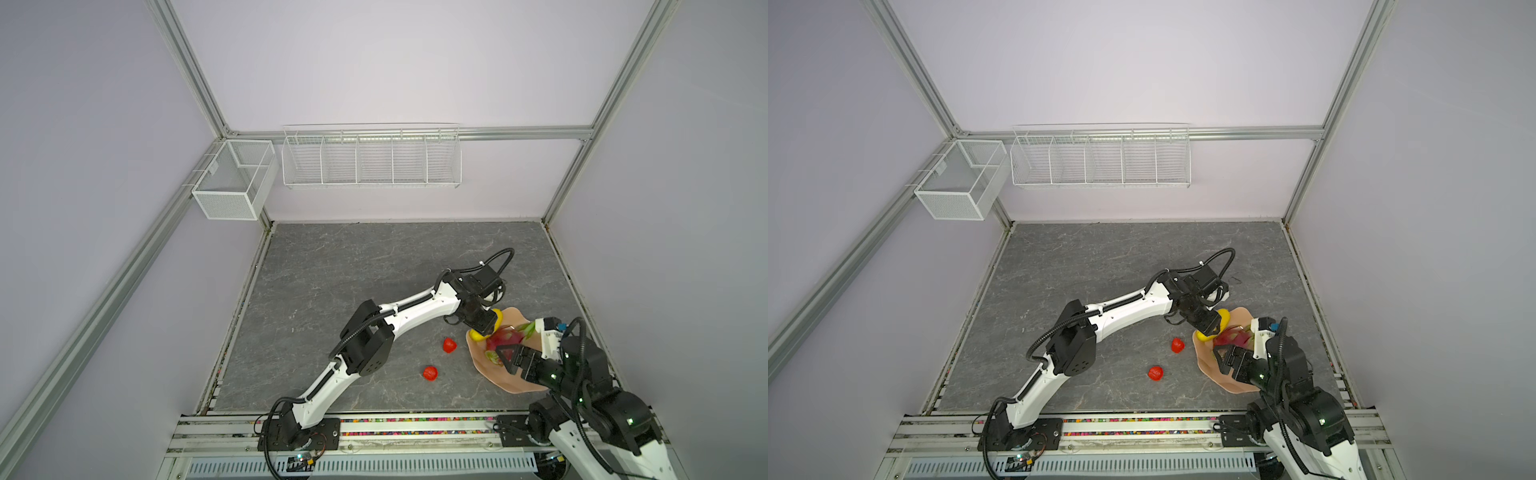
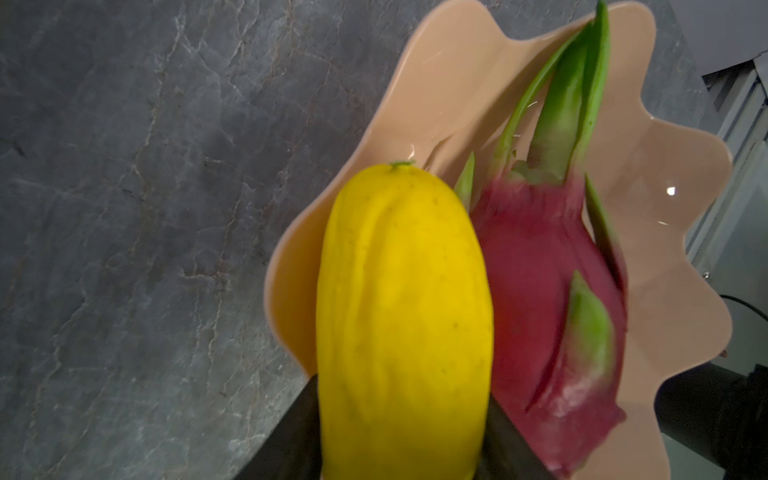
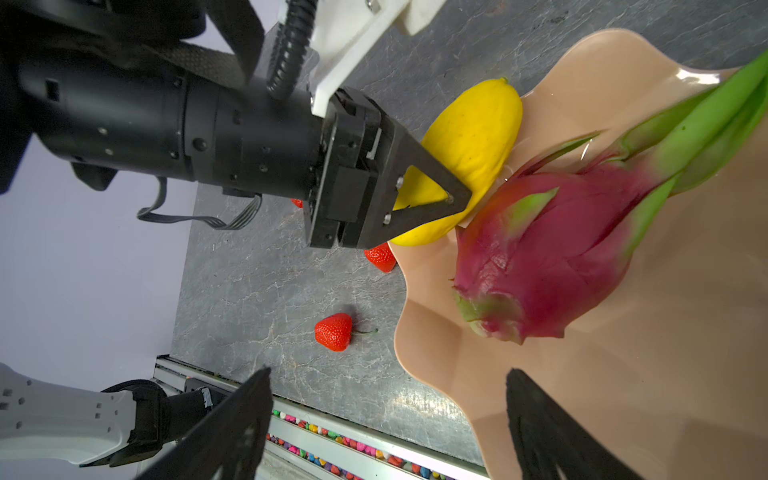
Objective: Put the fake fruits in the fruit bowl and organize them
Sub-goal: 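Carry the yellow fruit into the bowl beside the dragon fruit and release, then withdraw the left gripper while the right gripper reaches to the farthest strawberry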
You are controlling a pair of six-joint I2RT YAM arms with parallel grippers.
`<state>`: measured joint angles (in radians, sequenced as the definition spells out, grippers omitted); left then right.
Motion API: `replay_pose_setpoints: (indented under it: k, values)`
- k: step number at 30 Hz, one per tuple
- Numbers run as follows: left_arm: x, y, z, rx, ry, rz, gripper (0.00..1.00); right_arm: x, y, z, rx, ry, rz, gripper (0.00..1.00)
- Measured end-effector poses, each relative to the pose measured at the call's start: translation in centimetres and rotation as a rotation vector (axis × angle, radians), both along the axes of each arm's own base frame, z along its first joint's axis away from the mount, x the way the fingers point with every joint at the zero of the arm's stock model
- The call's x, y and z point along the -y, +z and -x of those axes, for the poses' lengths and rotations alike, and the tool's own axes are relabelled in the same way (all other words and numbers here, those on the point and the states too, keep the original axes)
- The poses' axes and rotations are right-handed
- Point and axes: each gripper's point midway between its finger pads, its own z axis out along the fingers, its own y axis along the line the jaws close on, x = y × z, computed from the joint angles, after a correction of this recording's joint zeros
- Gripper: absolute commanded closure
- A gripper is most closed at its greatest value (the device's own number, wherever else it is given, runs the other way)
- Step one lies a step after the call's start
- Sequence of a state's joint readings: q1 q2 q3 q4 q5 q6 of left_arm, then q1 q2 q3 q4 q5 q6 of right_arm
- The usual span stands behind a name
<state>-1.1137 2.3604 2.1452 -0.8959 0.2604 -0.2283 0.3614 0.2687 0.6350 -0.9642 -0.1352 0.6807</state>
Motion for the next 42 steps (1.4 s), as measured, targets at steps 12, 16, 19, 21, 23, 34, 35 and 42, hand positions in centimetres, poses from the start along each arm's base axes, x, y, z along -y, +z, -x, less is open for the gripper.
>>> replay_pose_setpoints:
  k: [12,16,19,21,23,34,35,42]
  values:
    - [-0.2,0.0,0.1,0.019,-0.003,-0.020,0.32,-0.2,0.4,-0.7,0.017,0.000,-0.006,0.11]
    - [-0.1,0.6,-0.1,0.032,0.000,-0.014,0.30,-0.2,0.4,-0.8,0.014,-0.004,-0.002,0.11]
    - [-0.2,1.4,-0.1,0.044,-0.001,-0.004,0.30,-0.2,0.3,-0.9,0.007,-0.007,0.003,0.11]
    - [-0.2,2.3,-0.2,0.054,-0.001,0.009,0.30,-0.2,0.1,-0.9,0.000,-0.007,0.007,0.11]
    - [-0.5,3.5,-0.2,0.067,0.001,0.020,0.29,-0.2,0.1,-1.0,-0.005,-0.008,0.012,0.11]
    - [-12.6,11.6,-1.5,0.185,0.190,0.040,0.16,-2.1,1.4,-4.0,-0.025,0.102,0.095,0.00]
    - [-15.1,11.8,-1.7,0.191,0.239,0.032,0.14,-2.5,1.6,-4.4,-0.019,0.121,0.102,0.01]
    - [-28.4,12.0,0.6,0.290,0.489,-0.037,0.01,-8.5,1.0,-6.6,-0.018,0.333,0.231,0.03]
